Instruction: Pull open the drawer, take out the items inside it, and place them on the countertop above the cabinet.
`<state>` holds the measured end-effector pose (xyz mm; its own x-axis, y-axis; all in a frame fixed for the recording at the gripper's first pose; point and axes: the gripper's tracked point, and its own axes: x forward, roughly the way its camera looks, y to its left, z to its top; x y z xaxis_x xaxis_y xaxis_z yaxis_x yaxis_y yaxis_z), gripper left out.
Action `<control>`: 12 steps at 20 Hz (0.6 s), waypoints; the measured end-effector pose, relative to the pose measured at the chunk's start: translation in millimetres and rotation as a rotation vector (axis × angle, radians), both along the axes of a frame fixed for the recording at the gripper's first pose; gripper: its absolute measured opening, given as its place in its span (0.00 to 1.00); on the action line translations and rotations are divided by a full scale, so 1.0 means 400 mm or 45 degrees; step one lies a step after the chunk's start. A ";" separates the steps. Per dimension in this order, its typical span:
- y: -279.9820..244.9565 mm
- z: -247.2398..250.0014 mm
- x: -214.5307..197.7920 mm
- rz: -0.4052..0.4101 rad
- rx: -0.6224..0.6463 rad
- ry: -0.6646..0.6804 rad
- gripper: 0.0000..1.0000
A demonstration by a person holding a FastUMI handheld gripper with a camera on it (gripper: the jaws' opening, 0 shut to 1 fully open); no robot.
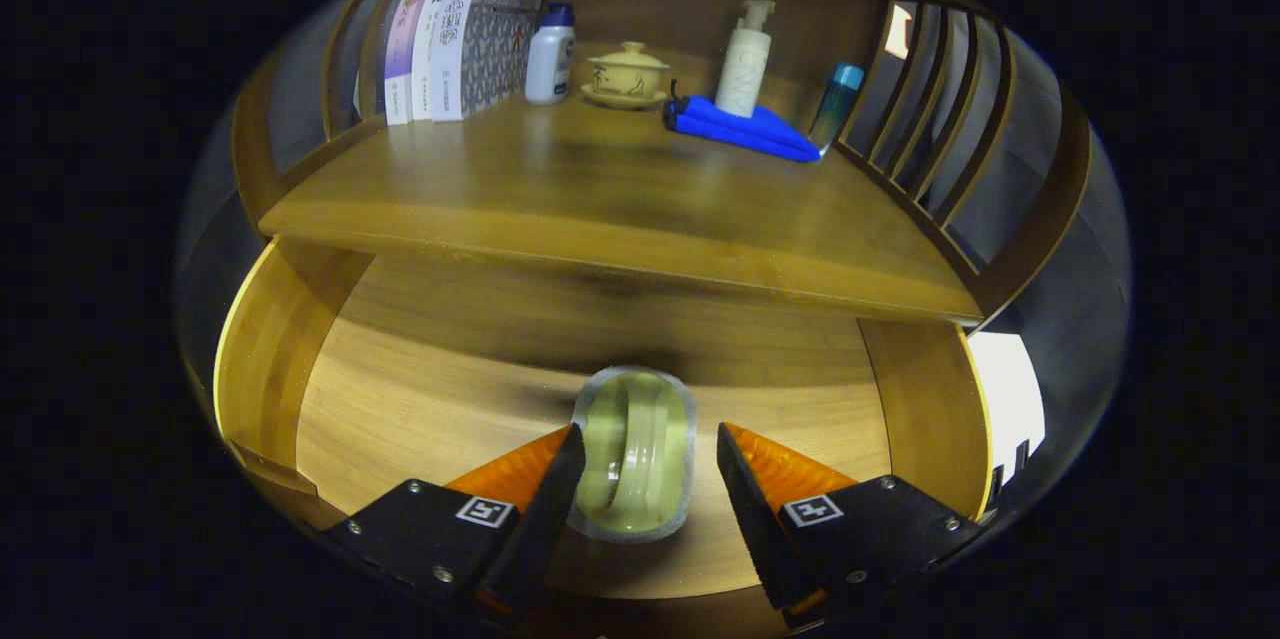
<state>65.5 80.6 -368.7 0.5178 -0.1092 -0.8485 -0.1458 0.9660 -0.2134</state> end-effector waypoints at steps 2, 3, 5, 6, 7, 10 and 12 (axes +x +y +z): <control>-0.013 -0.018 -0.007 0.000 -0.020 0.042 0.75; -0.007 -0.012 -0.003 0.006 -0.002 0.039 0.70; -0.003 -0.024 -0.001 0.004 0.018 0.029 0.59; 0.001 -0.021 -0.001 0.008 0.036 0.026 0.50; 0.006 -0.023 -0.001 0.007 0.051 0.025 0.43; 0.022 -0.025 -0.006 0.046 0.064 0.019 0.22; 0.037 -0.021 -0.020 0.094 0.063 0.026 0.19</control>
<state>57.5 95.4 -377.0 0.5057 -0.0295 -0.8622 -0.2206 0.9618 -0.1623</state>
